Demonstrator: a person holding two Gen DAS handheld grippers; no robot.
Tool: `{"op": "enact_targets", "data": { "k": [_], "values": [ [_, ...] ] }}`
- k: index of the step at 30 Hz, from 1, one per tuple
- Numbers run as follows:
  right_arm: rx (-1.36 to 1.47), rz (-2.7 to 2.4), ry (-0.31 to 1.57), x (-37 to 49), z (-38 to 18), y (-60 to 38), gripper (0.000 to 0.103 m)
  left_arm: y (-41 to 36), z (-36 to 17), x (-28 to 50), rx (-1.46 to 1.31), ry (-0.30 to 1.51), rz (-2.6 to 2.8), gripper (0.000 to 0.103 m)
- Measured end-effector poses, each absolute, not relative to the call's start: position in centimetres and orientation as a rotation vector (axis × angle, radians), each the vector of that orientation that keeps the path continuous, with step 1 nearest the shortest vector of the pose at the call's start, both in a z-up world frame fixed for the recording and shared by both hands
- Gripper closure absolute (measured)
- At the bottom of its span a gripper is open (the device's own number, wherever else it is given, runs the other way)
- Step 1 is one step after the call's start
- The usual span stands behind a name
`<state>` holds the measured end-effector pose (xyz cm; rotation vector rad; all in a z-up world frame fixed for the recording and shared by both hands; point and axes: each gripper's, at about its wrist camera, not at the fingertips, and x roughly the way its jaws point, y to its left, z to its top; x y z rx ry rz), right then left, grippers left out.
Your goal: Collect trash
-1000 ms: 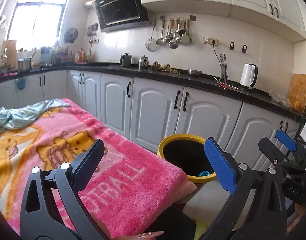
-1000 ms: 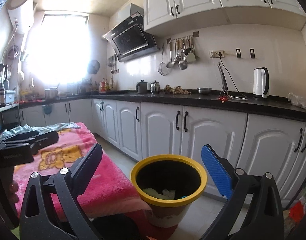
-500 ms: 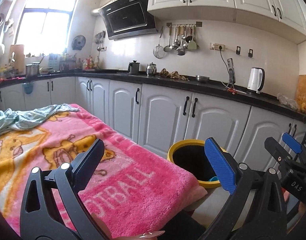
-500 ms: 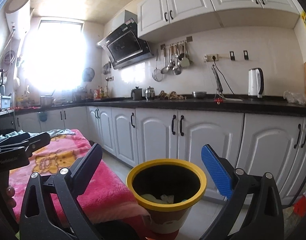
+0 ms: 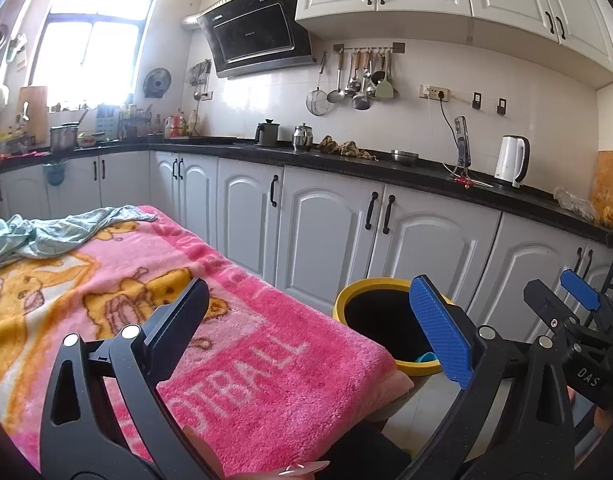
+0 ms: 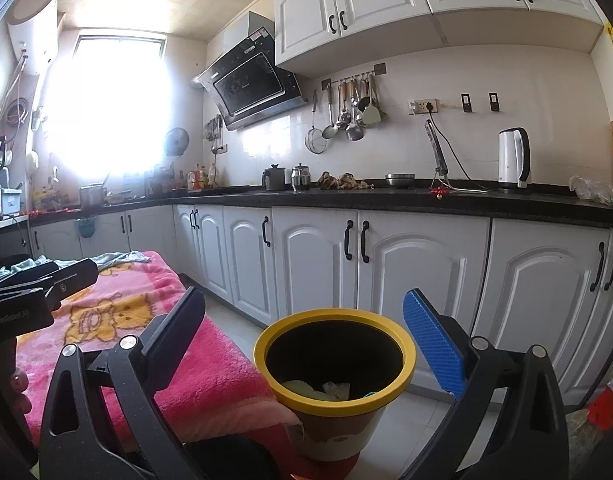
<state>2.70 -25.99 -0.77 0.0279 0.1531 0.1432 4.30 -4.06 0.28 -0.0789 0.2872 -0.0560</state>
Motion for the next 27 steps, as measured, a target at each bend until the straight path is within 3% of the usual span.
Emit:
{"op": "enact_targets", "data": {
  "k": [27],
  "values": [
    [0.029,0.142,0.153,2.83,-0.76,-26.06,0.006,-4.07,0.30,4.26,-0.078,0.288,-0.052,0.011]
  ]
}}
